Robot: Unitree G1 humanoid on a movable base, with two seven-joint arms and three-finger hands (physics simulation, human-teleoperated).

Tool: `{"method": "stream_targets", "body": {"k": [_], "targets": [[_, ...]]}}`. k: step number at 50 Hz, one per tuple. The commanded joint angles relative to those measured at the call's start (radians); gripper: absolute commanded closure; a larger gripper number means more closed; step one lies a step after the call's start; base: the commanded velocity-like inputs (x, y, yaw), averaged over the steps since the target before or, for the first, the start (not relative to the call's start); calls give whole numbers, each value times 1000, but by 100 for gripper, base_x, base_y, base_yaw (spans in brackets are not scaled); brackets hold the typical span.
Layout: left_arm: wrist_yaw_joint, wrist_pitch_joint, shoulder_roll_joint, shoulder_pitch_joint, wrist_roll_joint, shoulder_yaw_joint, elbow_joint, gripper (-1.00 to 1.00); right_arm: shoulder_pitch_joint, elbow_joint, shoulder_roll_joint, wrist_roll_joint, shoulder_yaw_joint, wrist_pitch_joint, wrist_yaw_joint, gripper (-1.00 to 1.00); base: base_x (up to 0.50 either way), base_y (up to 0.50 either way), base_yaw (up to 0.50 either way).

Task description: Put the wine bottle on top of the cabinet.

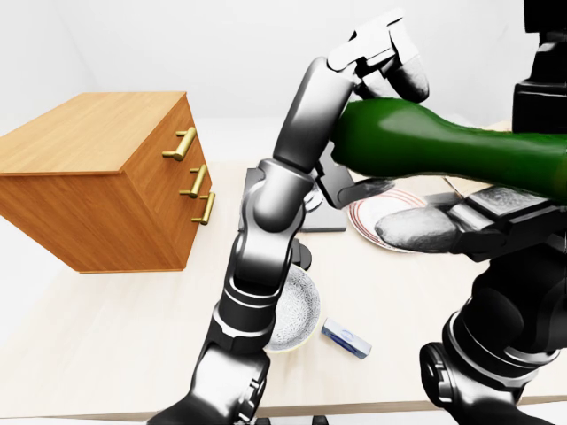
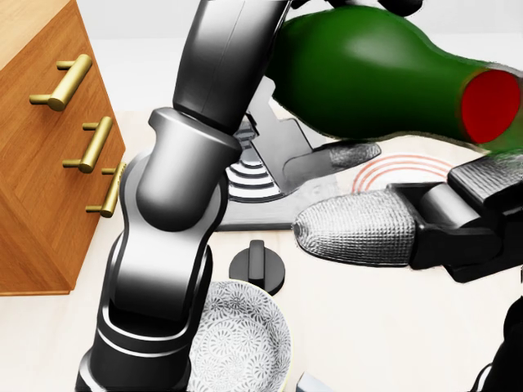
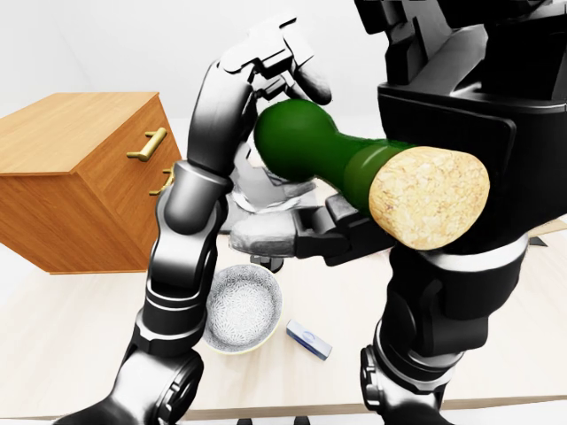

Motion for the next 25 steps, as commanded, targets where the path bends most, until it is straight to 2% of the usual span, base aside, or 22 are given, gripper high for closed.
{"method": "stream_targets", "body": {"k": [1, 9, 13, 14, 20, 22, 24, 25], "targets": [[-4, 0, 65, -89, -107, 59, 20, 100, 61, -194, -32, 17, -82, 0, -17, -100, 0, 0, 0], [5, 0, 181, -178, -217, 120, -17, 100, 148, -273, -84, 74, -243, 0, 26, -100, 0, 0, 0], [-3, 0, 259, -271, -290, 176, -54, 100, 223, -274, -101, 149, -331, 0, 13, -100, 0, 0, 0], [-5, 0, 298, -331, -312, 204, -58, 100, 246, -274, -103, 169, -354, 0, 11, -100, 0, 0, 0], [27, 0, 474, -541, -444, 289, 30, 100, 316, -274, -102, 236, -393, 0, -24, -100, 0, 0, 0], [31, 0, 561, -643, -479, 314, 148, 100, 334, -273, -99, 241, -398, 0, -25, -100, 0, 0, 0], [39, 0, 609, -699, -508, 314, 231, 100, 341, -268, -100, 245, -402, 0, -27, -100, 0, 0, 0], [36, 0, 656, -762, -509, 319, 327, 100, 351, -265, -100, 248, -408, 0, -24, -100, 0, 0, 0]]}}
